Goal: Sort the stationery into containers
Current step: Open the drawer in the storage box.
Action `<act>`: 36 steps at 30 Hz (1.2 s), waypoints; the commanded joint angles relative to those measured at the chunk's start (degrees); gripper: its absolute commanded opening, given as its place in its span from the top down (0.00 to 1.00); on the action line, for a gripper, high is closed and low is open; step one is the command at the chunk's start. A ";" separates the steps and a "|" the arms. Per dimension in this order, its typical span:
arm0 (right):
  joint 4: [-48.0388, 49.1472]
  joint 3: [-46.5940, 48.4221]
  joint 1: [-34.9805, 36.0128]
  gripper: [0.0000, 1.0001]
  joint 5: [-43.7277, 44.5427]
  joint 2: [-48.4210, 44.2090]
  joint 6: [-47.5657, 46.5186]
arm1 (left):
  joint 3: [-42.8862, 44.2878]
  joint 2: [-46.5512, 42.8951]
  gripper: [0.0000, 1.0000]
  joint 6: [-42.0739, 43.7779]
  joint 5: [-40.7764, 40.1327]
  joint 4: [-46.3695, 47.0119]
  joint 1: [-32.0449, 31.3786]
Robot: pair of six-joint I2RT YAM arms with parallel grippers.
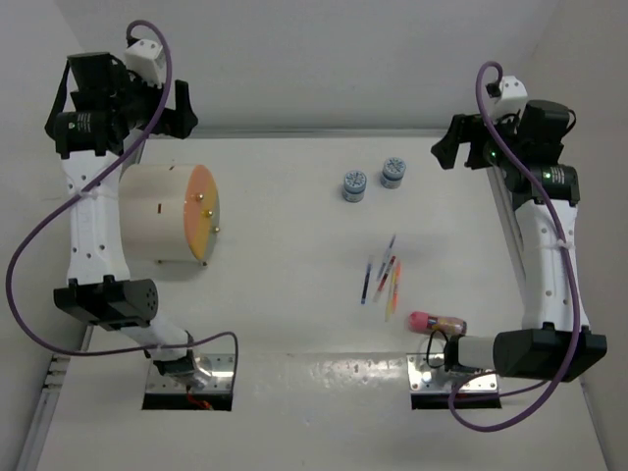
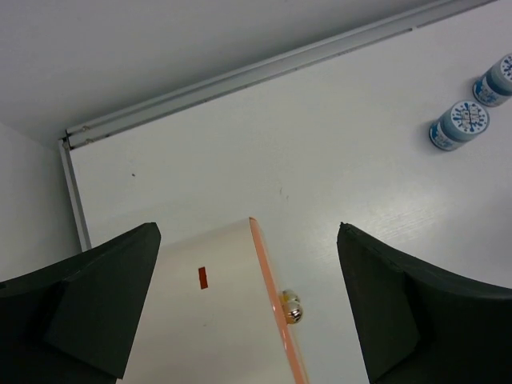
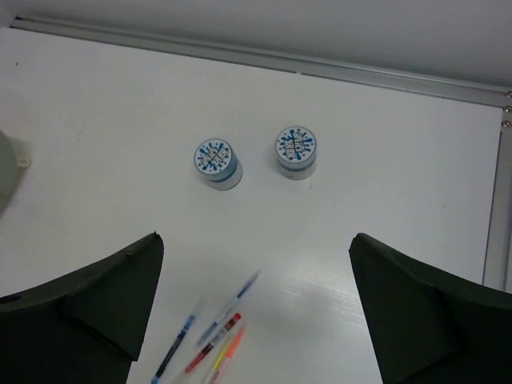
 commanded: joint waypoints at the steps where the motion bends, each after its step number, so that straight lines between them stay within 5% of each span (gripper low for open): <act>1: 0.44 0.34 0.28 0.02 0.09 -0.56 -0.89 | 4.09 1.63 0.00 1.39 0.33 -3.43 -0.15; 8: -6.75 4.29 4.05 0.01 1.31 3.65 -3.17 | 10.85 4.53 0.00 3.68 -7.39 -13.53 -0.23; 14: -14.49 10.70 14.67 0.01 2.99 10.68 -7.47 | 0.96 -2.30 0.00 9.02 -16.90 -16.79 0.90; 16: -14.33 12.37 19.49 0.10 1.42 12.79 -7.91 | -1.70 -4.34 0.02 9.66 -16.46 -16.35 1.78; 20: -15.11 20.71 26.90 0.34 -2.70 23.66 -5.64 | 1.80 -3.65 0.20 10.45 -13.13 -22.76 4.15; 23: -11.70 26.52 30.94 0.49 -9.02 30.00 3.13 | 0.05 -6.35 0.31 11.67 -12.07 -22.68 5.39; 28: 2.70 31.97 37.36 0.56 -16.60 38.62 23.69 | -5.13 -8.30 0.44 12.82 -13.21 -22.59 6.88; 31: 16.75 34.26 39.65 0.53 -20.04 44.43 39.50 | -9.95 -8.83 0.49 14.40 -11.80 -21.72 7.76; 36: 35.51 39.70 43.42 0.32 -20.05 54.28 60.64 | -14.89 -8.83 0.51 14.76 -11.80 -19.43 8.47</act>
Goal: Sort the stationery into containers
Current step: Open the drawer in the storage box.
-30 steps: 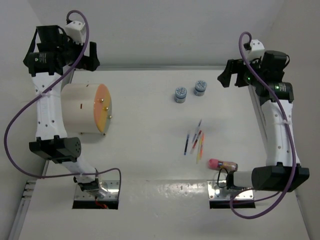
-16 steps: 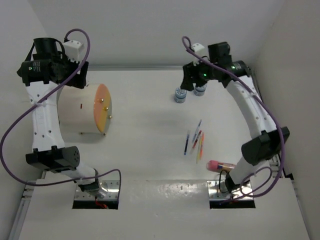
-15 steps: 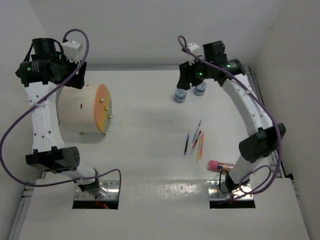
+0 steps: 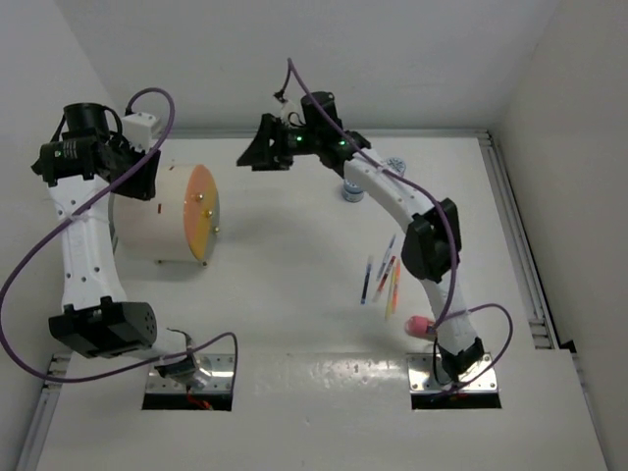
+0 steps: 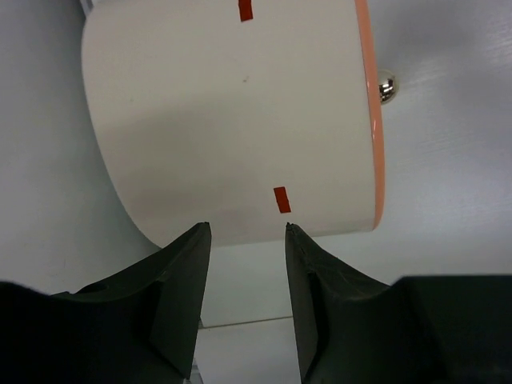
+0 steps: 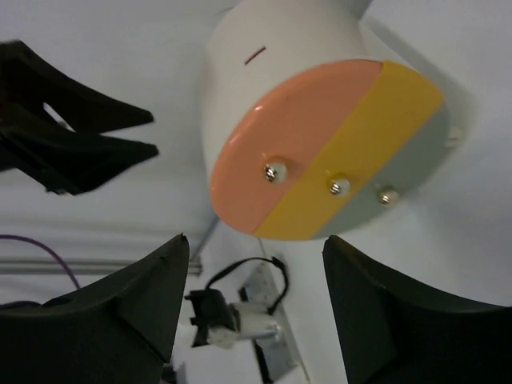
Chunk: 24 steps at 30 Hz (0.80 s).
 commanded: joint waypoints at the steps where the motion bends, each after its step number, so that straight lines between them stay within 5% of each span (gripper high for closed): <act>1: 16.97 5.43 2.43 0.32 -2.12 3.51 17.30 | -2.34 -0.37 0.52 1.40 1.03 2.23 1.01; 7: 23.22 8.34 7.44 0.32 -2.12 9.48 24.94 | -5.51 0.68 0.60 1.67 1.38 4.43 1.37; 12: 22.96 7.04 9.02 0.47 -1.68 11.08 29.07 | -7.89 2.09 0.67 1.05 0.77 6.18 1.28; 24: 27.35 -2.64 9.38 0.46 -4.23 11.69 33.21 | -7.27 5.43 0.77 -0.27 1.29 7.42 -0.83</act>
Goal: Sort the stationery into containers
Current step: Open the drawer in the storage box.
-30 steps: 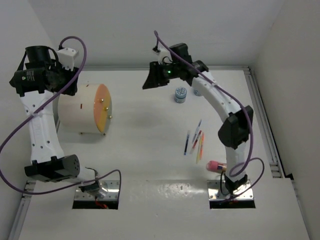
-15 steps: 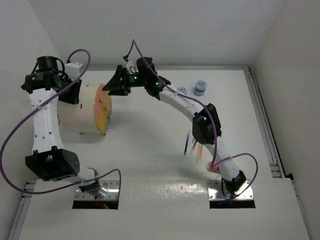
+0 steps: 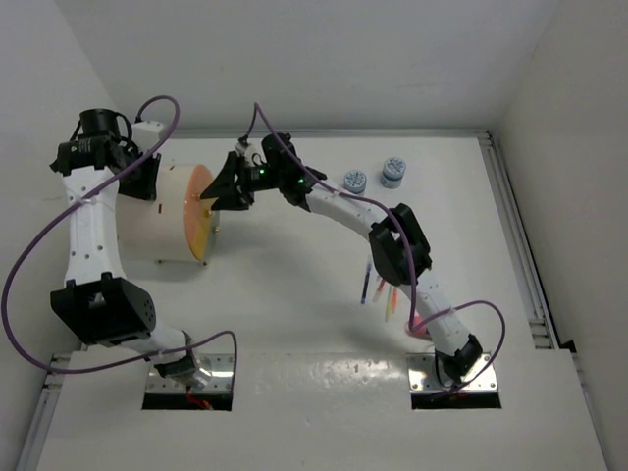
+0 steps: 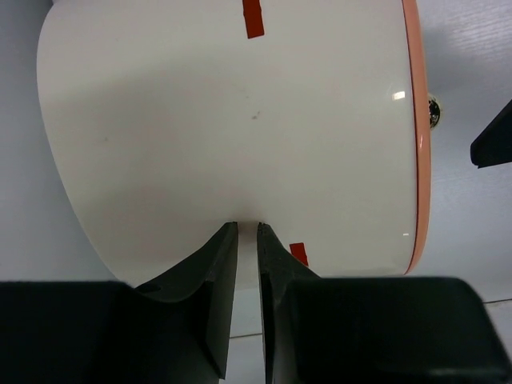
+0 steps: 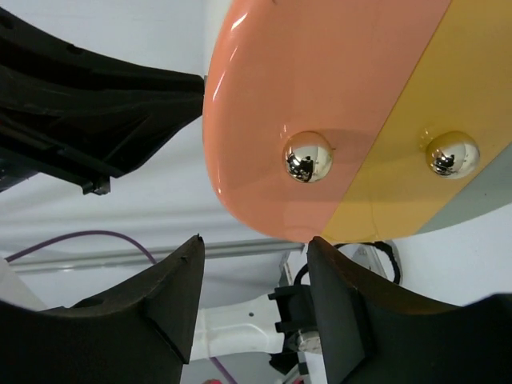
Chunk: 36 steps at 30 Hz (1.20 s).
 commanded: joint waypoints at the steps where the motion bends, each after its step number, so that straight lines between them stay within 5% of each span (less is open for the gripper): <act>1: 4.38 0.35 -0.37 0.45 -1.25 0.56 1.60 | 0.07 1.19 0.77 -0.57 0.73 1.65 -1.70; 15: 6.14 4.75 -0.37 0.58 -0.38 4.78 1.87 | -1.95 1.37 0.79 -0.05 0.99 1.03 -2.76; 36: 8.34 8.35 -0.81 0.58 0.86 6.72 0.99 | -5.03 1.28 0.80 0.04 0.20 2.00 -5.22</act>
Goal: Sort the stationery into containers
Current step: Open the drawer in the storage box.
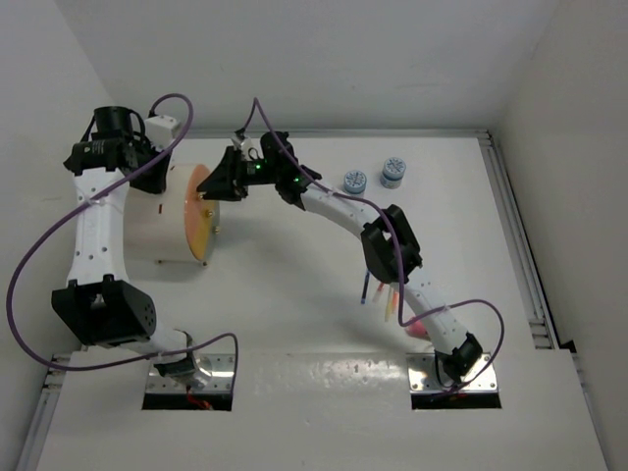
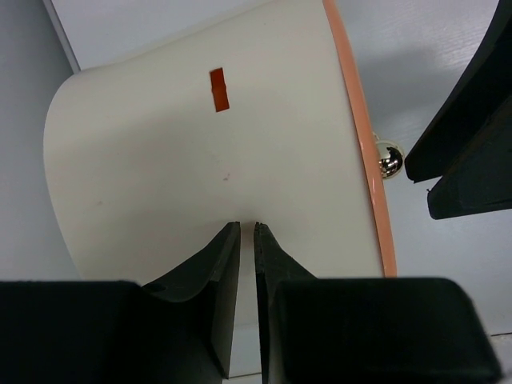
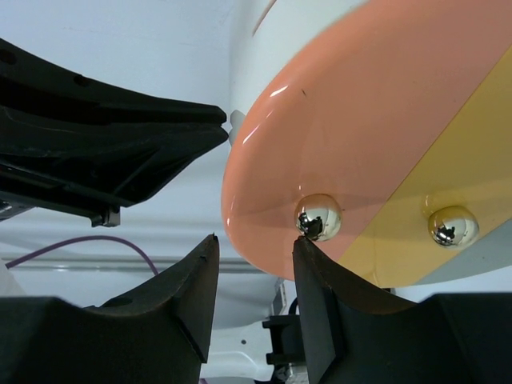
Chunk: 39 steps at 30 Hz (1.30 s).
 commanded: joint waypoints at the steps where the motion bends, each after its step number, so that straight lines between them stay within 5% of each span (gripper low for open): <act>1: 2.44 0.51 -0.40 0.58 0.48 0.40 -0.80 | -3.28 1.87 0.80 -0.11 0.50 -3.97 -1.07; 39: 4.28 3.76 1.01 0.59 2.94 3.48 -1.68 | -6.36 2.57 0.83 -0.20 0.59 -1.94 -1.95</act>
